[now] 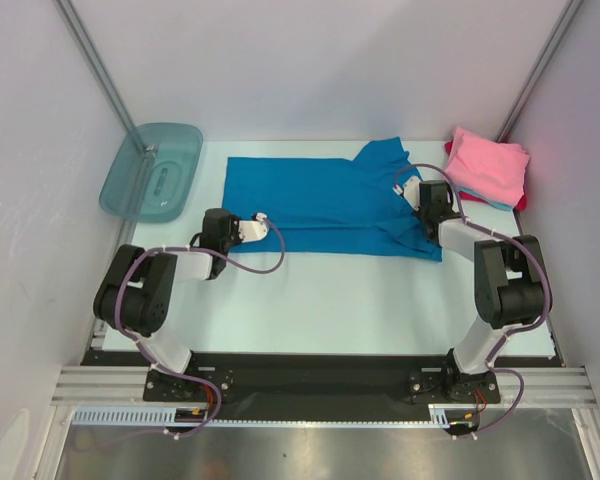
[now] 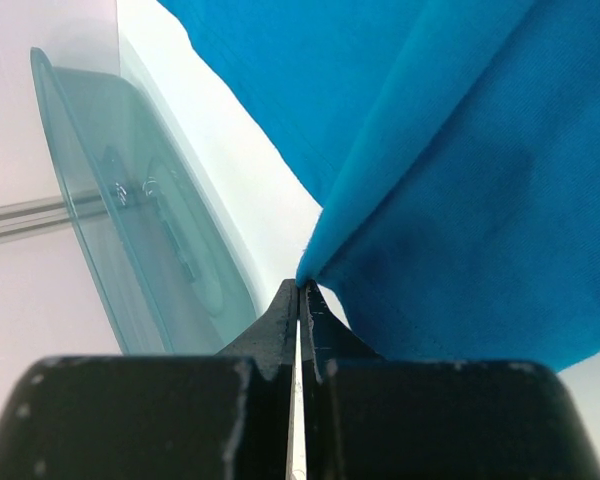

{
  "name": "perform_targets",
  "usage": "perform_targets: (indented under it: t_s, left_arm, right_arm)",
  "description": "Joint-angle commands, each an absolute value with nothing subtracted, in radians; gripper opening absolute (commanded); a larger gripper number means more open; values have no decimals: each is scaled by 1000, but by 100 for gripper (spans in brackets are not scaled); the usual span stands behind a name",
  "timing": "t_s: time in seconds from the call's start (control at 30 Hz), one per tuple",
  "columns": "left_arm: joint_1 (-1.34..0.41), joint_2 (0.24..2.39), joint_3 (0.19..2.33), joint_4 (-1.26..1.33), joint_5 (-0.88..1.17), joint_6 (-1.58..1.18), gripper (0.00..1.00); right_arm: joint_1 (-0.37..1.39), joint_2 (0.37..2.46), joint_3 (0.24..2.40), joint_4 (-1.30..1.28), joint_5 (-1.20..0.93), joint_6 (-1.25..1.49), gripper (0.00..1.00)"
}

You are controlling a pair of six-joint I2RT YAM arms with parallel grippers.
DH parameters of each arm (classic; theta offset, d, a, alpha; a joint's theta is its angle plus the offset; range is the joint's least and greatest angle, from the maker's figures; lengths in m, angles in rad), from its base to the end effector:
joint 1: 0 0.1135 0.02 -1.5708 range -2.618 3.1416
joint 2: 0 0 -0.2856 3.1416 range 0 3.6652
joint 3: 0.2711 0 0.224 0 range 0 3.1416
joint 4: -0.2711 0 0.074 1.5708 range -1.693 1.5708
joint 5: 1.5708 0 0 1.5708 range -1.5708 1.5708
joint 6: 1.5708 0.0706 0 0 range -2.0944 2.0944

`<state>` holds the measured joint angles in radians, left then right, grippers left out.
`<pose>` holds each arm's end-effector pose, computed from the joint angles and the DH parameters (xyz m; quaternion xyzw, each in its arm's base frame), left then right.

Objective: Fold and stack the t-shirts
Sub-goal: Fold the tshirt

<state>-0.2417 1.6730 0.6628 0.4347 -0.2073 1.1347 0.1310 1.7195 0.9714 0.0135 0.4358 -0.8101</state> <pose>0.3285 -0.0660 0.1688 0.5170 0.7064 0.2870 0.3890 0.3645 0.0180 0.2006 -0.3263 0.8351 -0.3183 0.3080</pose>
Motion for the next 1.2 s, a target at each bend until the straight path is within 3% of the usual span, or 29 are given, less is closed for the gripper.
perform_targets:
  t_s: [0.0, 1.17]
  left_arm:
    - [-221, 1687, 699, 468, -230, 1147, 0]
    - [-216, 1770, 765, 440, -229, 1144, 0]
  right_arm:
    - [129, 1738, 1011, 71, 489, -828, 0]
    - [150, 1799, 1058, 74, 500, -828, 0]
